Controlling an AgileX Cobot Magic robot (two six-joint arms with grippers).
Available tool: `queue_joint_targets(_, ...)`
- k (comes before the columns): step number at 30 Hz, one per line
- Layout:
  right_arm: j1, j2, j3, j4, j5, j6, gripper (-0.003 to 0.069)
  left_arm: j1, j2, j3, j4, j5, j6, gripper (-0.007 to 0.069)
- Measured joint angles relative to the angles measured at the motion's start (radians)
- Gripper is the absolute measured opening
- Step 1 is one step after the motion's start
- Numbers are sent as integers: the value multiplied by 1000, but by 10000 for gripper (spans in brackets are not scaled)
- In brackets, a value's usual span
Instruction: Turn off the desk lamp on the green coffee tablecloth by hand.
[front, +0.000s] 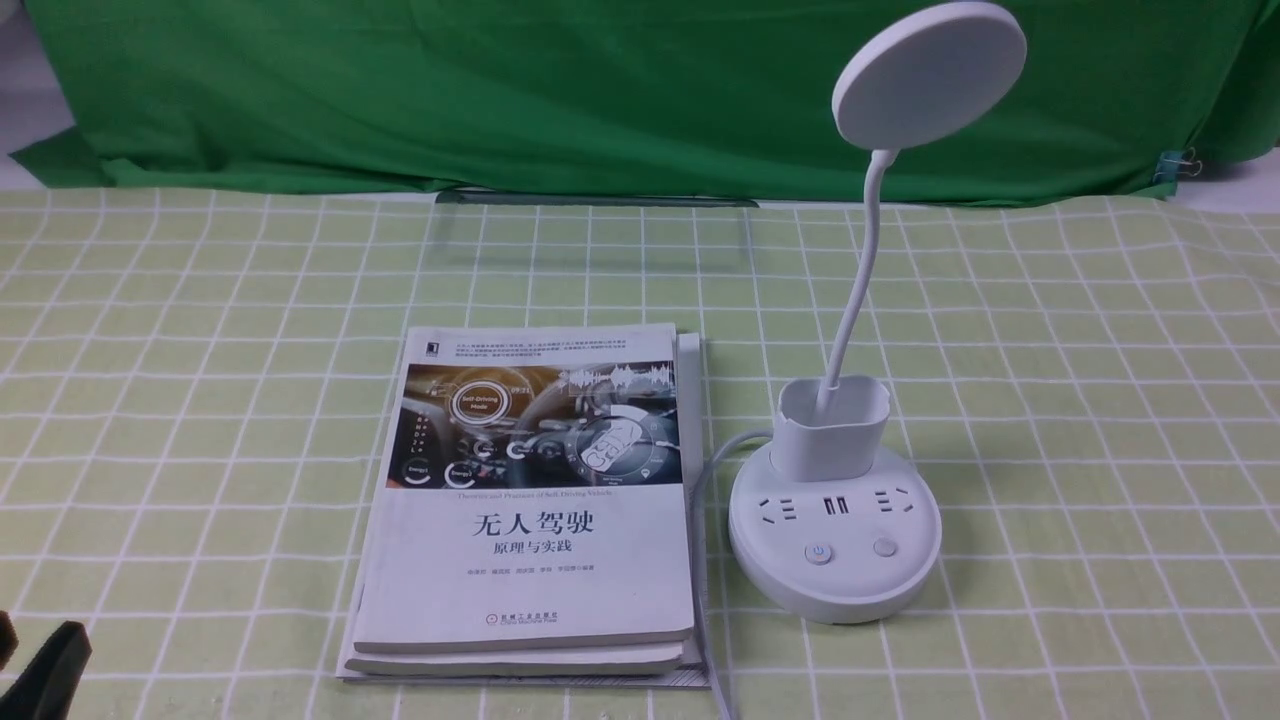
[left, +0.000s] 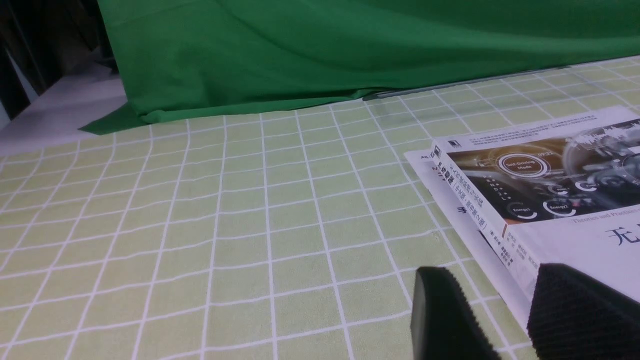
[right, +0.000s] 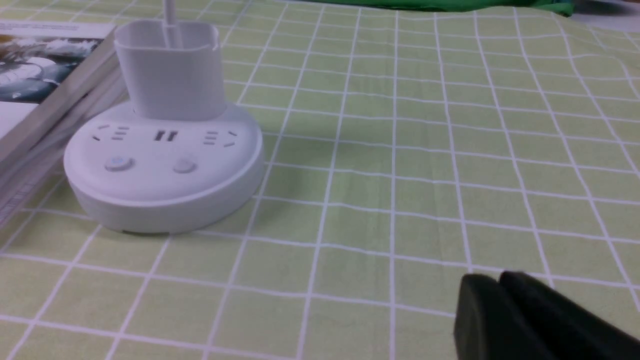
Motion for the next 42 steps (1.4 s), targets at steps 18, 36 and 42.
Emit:
queue_joint_targets(18, 0, 0, 0, 0, -1, 0, 147, 0, 0, 0, 0, 0, 0, 242)
queue_joint_targets(36, 0, 0, 0, -1, -1, -1, 188, 0, 0, 0, 0, 0, 0, 242)
queue_joint_targets(42, 0, 0, 0, -1, -1, -1, 196, 0, 0, 0, 0, 0, 0, 242)
